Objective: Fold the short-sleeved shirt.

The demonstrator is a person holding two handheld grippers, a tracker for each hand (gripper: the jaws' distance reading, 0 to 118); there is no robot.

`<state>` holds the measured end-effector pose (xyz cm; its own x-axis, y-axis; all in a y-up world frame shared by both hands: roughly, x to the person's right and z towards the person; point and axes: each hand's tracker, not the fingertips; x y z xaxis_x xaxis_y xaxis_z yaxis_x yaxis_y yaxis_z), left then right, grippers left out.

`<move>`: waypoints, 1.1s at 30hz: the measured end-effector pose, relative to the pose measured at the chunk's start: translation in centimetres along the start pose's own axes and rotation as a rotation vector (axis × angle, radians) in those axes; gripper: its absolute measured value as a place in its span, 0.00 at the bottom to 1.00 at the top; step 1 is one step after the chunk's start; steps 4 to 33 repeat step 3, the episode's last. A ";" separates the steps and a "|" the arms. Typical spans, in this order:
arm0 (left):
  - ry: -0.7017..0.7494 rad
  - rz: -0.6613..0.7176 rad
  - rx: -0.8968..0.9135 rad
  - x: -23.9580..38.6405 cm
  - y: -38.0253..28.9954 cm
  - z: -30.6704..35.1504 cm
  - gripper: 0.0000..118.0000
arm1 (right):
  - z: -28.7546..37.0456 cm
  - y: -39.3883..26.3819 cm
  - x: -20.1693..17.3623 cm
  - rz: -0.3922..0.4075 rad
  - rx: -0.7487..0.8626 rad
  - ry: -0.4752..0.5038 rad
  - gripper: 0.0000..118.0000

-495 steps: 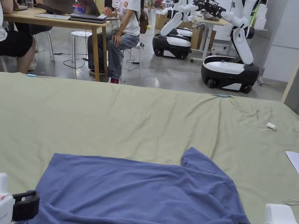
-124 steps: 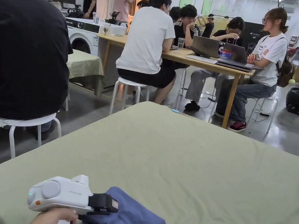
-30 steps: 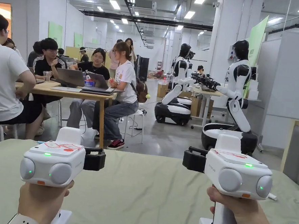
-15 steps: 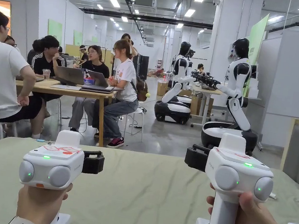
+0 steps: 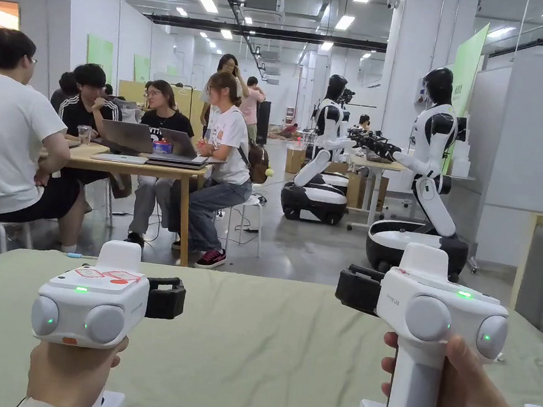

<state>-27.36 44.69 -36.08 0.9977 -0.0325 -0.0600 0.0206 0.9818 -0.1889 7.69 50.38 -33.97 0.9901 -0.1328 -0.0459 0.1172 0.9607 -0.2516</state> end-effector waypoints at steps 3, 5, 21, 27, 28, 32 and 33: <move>0.001 -0.001 -0.001 0.0 0.0 0.1 1.00 | 0.1 0.0 -0.2 0.018 0.012 -0.034 1.00; 0.001 -0.001 -0.001 0.0 0.0 0.1 1.00 | 0.1 0.0 -0.2 0.018 0.012 -0.034 1.00; 0.001 -0.001 -0.001 0.0 0.0 0.1 1.00 | 0.1 0.0 -0.2 0.018 0.012 -0.034 1.00; 0.001 -0.001 -0.001 0.0 0.0 0.1 1.00 | 0.1 0.0 -0.2 0.018 0.012 -0.034 1.00; 0.001 -0.001 -0.001 0.0 0.0 0.1 1.00 | 0.1 0.0 -0.2 0.018 0.012 -0.034 1.00; 0.001 -0.001 -0.001 0.0 0.0 0.1 1.00 | 0.1 0.0 -0.2 0.018 0.012 -0.034 1.00; 0.001 -0.001 -0.001 0.0 0.0 0.1 1.00 | 0.1 0.0 -0.2 0.018 0.012 -0.034 1.00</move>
